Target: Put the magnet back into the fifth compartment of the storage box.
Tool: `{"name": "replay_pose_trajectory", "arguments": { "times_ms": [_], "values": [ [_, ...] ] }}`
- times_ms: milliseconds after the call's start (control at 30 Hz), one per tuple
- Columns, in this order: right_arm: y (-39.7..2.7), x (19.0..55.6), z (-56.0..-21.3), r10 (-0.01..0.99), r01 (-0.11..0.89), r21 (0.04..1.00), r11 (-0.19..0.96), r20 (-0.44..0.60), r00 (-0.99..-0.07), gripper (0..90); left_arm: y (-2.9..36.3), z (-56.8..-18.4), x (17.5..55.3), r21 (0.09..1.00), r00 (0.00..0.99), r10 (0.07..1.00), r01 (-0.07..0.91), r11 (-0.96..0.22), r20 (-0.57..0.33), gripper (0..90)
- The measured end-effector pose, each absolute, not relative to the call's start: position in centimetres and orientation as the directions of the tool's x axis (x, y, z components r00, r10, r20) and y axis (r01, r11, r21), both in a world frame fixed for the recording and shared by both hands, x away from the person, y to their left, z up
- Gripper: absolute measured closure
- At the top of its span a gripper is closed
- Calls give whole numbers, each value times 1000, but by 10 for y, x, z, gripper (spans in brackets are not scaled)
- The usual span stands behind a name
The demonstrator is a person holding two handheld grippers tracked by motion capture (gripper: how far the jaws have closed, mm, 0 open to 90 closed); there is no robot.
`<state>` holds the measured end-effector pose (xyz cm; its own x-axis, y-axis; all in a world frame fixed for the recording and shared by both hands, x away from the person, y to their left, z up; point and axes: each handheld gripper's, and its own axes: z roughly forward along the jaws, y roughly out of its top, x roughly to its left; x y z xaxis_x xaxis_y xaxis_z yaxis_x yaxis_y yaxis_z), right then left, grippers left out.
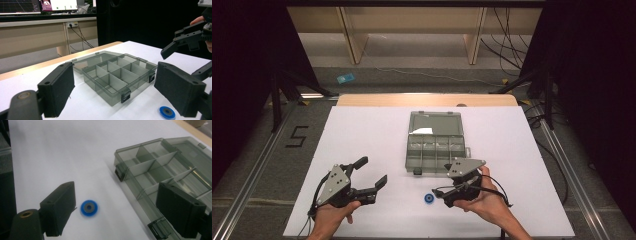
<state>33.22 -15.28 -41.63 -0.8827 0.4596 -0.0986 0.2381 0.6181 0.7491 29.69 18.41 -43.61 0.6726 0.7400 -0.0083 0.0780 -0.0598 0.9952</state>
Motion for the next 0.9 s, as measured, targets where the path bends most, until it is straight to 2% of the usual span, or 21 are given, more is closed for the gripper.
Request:
{"name": "replay_pose_trajectory", "arguments": {
  "times_ms": [533, 900],
  "values": [
    [-128, 341, -425, 354, 224, 612, 758, -97, -930, 212, 184, -437, 297, 995, 671, 741, 84, -57, -15, 156],
    [-109, 347, -437, 250, 175, 498, 849, -87, -964, 288, 185, -436, 298, 995, 672, 741, 79, -58, -10, 156]
  ]
}}
